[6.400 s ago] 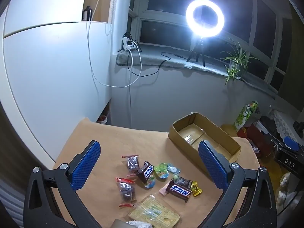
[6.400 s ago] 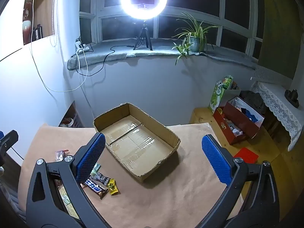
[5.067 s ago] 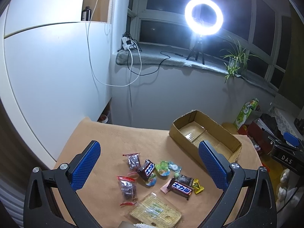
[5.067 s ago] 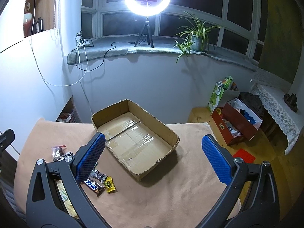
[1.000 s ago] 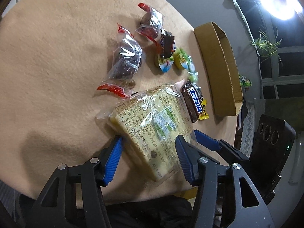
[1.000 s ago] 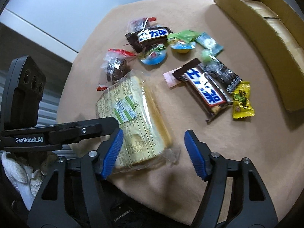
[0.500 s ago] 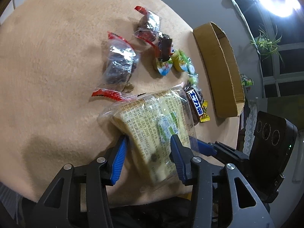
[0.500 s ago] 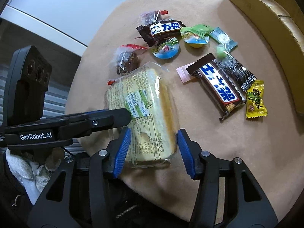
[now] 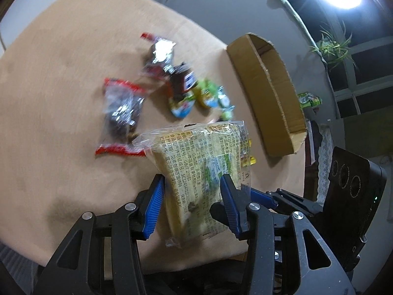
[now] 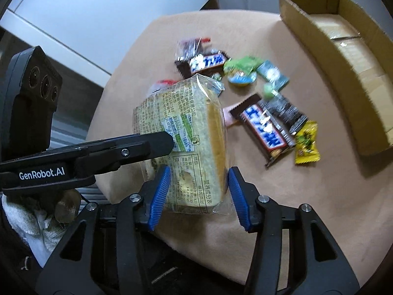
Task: Organize snacks
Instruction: 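Carry the bread loaf with the left tool into the cardboard box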
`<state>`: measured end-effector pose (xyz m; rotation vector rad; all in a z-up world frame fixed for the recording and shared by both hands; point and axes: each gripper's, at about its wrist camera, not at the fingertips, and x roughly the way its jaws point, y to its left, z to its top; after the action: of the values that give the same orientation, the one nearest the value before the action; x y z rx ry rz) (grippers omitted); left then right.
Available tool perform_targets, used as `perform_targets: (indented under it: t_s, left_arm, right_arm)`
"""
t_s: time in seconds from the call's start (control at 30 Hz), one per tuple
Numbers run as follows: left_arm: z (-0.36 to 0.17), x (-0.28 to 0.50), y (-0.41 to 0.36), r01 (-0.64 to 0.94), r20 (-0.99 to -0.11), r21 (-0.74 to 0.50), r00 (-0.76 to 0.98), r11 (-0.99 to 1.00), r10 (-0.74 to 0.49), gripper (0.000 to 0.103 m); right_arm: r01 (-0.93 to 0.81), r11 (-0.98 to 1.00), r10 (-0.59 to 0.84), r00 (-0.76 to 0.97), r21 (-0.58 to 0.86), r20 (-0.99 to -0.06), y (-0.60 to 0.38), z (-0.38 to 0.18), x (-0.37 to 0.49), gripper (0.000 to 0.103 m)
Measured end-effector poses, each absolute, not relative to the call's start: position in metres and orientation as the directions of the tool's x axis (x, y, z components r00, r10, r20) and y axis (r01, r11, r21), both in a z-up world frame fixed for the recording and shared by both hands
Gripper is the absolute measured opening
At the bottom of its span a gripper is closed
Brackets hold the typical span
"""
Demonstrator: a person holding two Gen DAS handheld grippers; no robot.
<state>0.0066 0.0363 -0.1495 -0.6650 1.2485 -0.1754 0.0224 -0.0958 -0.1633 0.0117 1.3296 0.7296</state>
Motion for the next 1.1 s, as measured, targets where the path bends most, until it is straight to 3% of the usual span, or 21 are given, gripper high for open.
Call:
perform_targets:
  t_s: [1.1]
  left_arm:
    - [-0.086, 0.125, -0.073, 0.09, -0.763, -0.541, 0.366, 0.836, -0.533, 0.044]
  right_arm:
    - [-0.261, 0.886, 0.454, 0.318, 0.383, -0.833, -0.215, -0.09, 0.101, 0.051]
